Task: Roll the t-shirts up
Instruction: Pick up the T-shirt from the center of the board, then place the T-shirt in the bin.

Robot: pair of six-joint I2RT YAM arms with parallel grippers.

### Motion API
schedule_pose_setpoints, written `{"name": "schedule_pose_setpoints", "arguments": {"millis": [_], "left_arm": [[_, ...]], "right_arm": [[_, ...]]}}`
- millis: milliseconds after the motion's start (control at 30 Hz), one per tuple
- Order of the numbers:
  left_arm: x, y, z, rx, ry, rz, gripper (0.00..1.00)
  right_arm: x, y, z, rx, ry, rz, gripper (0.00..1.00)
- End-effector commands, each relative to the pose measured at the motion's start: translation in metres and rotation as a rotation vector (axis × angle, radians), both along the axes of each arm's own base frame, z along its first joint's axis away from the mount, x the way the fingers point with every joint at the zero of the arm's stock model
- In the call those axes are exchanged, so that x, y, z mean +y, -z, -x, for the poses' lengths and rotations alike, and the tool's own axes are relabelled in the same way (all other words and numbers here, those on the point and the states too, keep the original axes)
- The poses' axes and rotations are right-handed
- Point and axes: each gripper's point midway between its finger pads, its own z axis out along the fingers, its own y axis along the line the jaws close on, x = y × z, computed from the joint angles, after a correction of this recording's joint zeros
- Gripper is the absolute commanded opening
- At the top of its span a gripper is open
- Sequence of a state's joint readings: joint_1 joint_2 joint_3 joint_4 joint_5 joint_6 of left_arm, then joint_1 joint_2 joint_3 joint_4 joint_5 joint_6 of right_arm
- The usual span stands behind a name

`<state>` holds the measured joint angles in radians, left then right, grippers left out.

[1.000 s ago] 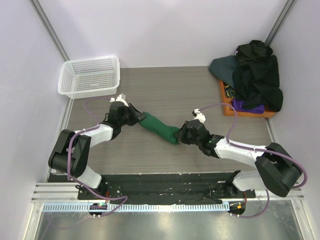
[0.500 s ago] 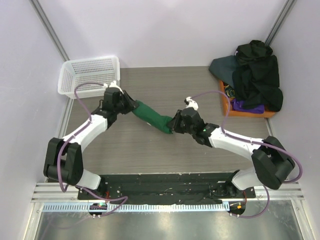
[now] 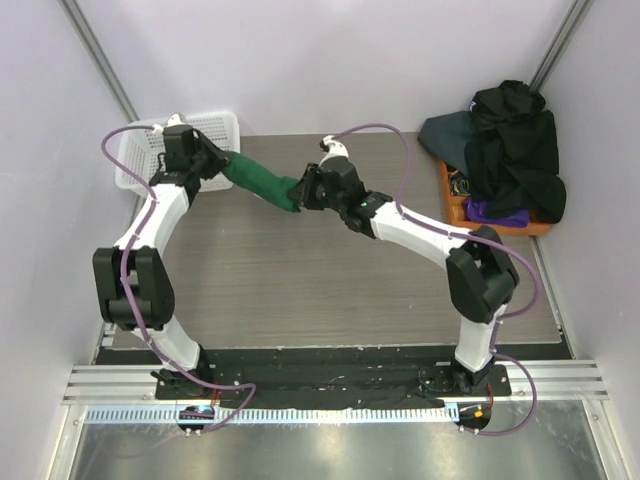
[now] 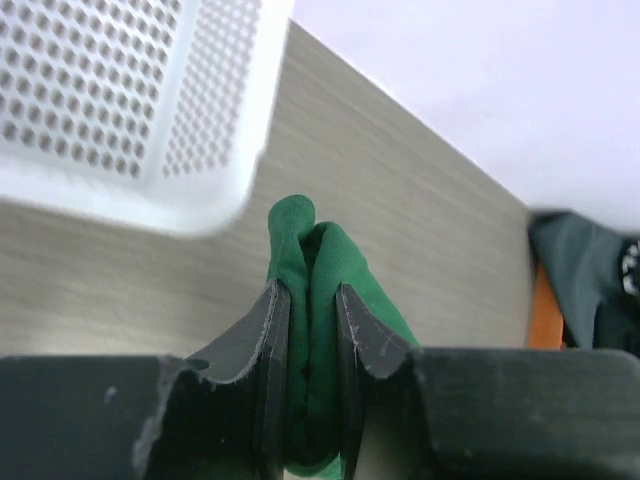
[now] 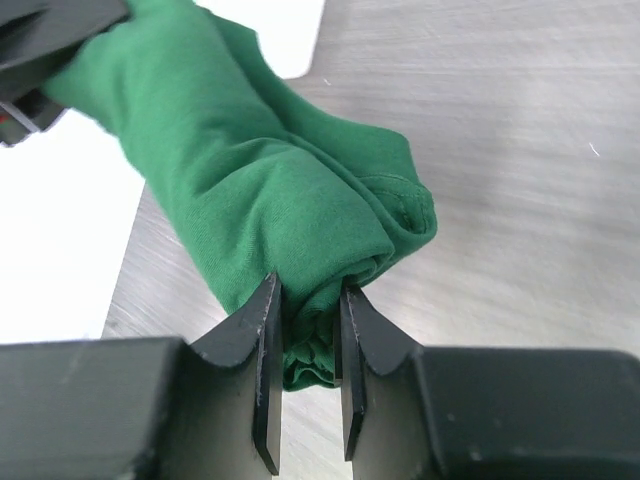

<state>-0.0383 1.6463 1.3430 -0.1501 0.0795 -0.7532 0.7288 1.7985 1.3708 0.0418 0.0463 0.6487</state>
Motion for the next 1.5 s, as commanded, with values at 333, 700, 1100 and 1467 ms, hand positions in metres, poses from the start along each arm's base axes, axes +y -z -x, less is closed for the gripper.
{"name": "schedule_pose_setpoints", "arguments": {"millis": [333,700,1100,1467], "left_arm": [[0.048,0.033,-0.108,-0.012,-0.041,0.115,0.00],[0.014,0.097,-0.105,0.125,0.069,0.274,0.00],[-0.038,0.140,-0.081,0.220,0.207,0.425,0.00],[-0.109,0.120,-0.036,0.230,0.353,0.450,0.00]], "right_arm": [[0.095,-0.011,-0.081,-0.159,-0.193,-0.076,0.01],[0.095,-0.039,-0.081,-0.226,-0.215,-0.102,0.01],[0.093,-0.136,-0.040,-0.337,-0.342,-0.236,0.01],[0.062,-0.166,-0.014,-0.366,-0.295,-0.222,0.01]]}}
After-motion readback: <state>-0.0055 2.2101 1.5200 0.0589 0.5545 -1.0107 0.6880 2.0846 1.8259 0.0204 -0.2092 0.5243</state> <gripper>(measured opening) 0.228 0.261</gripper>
